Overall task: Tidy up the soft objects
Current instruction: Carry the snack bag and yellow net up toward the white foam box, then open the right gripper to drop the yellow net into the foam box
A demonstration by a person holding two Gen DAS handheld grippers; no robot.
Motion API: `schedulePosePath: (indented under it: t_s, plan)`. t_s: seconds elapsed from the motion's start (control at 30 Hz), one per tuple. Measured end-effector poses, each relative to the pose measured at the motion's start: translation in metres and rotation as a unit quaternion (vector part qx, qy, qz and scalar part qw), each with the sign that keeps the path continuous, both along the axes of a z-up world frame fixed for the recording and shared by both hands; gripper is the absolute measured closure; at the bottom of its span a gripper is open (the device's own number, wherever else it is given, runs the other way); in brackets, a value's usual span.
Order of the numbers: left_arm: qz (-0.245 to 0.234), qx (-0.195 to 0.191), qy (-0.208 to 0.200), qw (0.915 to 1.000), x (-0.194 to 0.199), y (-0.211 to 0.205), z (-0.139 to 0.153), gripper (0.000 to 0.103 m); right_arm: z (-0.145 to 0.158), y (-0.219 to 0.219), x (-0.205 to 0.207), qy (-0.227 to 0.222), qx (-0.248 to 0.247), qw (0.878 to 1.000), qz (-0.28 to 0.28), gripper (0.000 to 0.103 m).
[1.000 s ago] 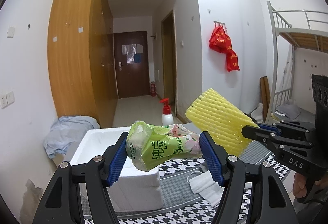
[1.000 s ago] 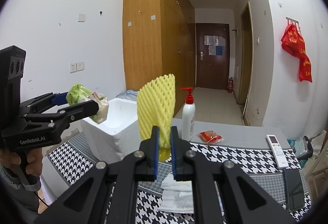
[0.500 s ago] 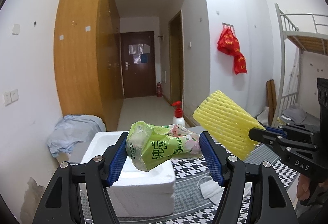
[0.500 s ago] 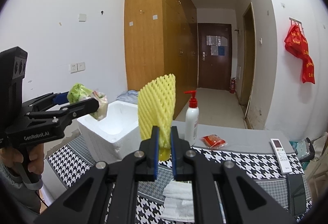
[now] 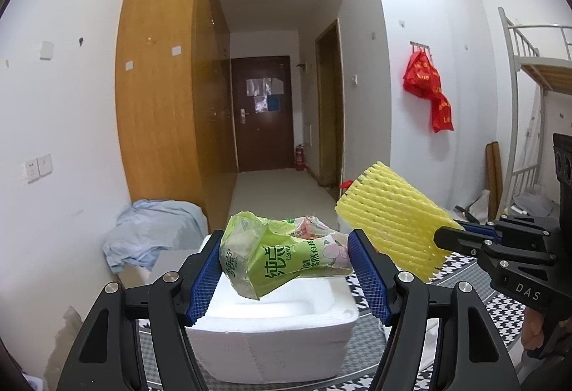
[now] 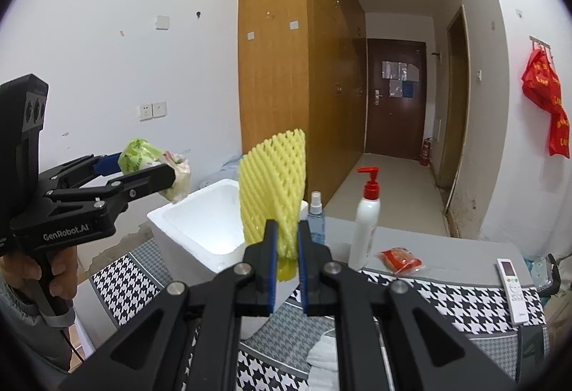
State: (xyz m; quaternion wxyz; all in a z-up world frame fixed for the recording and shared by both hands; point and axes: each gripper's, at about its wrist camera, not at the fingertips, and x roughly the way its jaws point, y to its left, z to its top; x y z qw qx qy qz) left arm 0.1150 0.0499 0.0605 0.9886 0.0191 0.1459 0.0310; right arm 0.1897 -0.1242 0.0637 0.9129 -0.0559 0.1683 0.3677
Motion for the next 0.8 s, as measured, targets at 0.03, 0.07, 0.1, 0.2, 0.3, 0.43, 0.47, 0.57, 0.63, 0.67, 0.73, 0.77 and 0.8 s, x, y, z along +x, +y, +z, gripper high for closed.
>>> schedulePosePath:
  t_s: [0.03, 0.07, 0.1, 0.2, 0.3, 0.43, 0.47, 0.57, 0.63, 0.67, 0.73, 0.77, 0.8]
  plan:
    - [0.002, 0.001, 0.001, 1.0, 0.0, 0.002, 0.0, 0.033, 0.0, 0.005, 0.001, 0.002, -0.002, 1.0, 0.003, 0.09]
    - [0.007, 0.001, 0.001, 1.0, -0.001, 0.005, -0.001, 0.033, -0.001, 0.007, 0.003, 0.004, -0.004, 1.0, 0.005, 0.09]
    - [0.01, 0.0, 0.001, 0.9999, -0.001, 0.007, 0.001, 0.033, -0.002, 0.012, 0.005, 0.006, -0.006, 1.0, 0.01, 0.09]
    - [0.024, -0.004, -0.002, 0.9997, -0.003, 0.019, 0.002, 0.033, -0.001, 0.023, 0.007, 0.009, -0.01, 1.0, 0.02, 0.09]
    - [0.034, -0.008, -0.003, 0.9994, -0.003, 0.029, 0.002, 0.033, -0.002, 0.035, 0.009, 0.011, -0.017, 0.999, 0.027, 0.09]
    - [0.048, -0.01, -0.002, 0.9988, -0.003, 0.041, 0.0, 0.033, -0.004, 0.051, 0.014, 0.019, -0.027, 0.999, 0.033, 0.09]
    - [0.053, -0.009, -0.001, 0.9986, -0.003, 0.043, -0.001, 0.033, -0.005, 0.053, 0.016, 0.022, -0.026, 0.999, 0.031, 0.09]
    - [0.067, -0.009, -0.003, 0.9977, -0.005, 0.052, -0.003, 0.033, -0.005, 0.062, 0.019, 0.028, -0.03, 0.999, 0.034, 0.09]
    - [0.073, -0.013, -0.004, 0.9972, -0.006, 0.058, -0.003, 0.033, -0.006, 0.068, 0.02, 0.031, -0.033, 0.998, 0.036, 0.09]
    - [0.077, -0.014, -0.004, 0.9969, -0.007, 0.061, -0.004, 0.033, -0.006, 0.071, 0.021, 0.032, -0.034, 0.998, 0.038, 0.09]
    - [0.081, -0.014, -0.003, 0.9966, -0.007, 0.064, -0.005, 0.033, -0.006, 0.076, 0.022, 0.032, -0.037, 0.998, 0.04, 0.09]
    - [0.083, -0.014, -0.003, 0.9964, -0.008, 0.065, -0.005, 0.033, -0.006, 0.079, 0.022, 0.032, -0.038, 0.998, 0.041, 0.09]
    - [0.085, -0.013, -0.004, 0.9963, -0.01, 0.067, -0.006, 0.033, -0.006, 0.081, 0.022, 0.031, -0.04, 0.998, 0.042, 0.09]
